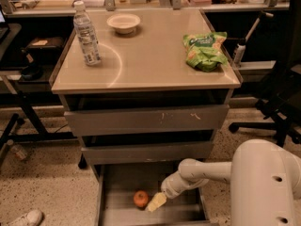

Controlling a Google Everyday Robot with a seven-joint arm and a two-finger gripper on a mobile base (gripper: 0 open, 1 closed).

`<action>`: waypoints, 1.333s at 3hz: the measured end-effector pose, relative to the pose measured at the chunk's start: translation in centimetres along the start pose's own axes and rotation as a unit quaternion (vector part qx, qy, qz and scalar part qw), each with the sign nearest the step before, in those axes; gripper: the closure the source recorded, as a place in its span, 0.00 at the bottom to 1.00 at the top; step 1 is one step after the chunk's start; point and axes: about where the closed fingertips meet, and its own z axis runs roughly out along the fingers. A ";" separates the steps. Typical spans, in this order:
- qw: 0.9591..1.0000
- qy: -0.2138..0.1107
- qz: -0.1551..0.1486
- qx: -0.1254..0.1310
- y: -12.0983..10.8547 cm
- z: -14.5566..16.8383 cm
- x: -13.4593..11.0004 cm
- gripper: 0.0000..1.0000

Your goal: Pick orange from bottom drawer and place on counter

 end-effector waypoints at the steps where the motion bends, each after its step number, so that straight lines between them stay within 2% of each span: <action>1: 1.000 0.000 0.000 0.000 0.0 0.0 0.0 0.00; 4: 0.997 -0.067 -0.035 0.000 -1.4 5.5 -3.2 0.00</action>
Offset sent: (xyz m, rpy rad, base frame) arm 0.0184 0.0323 -0.0384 0.0636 -0.0904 0.0075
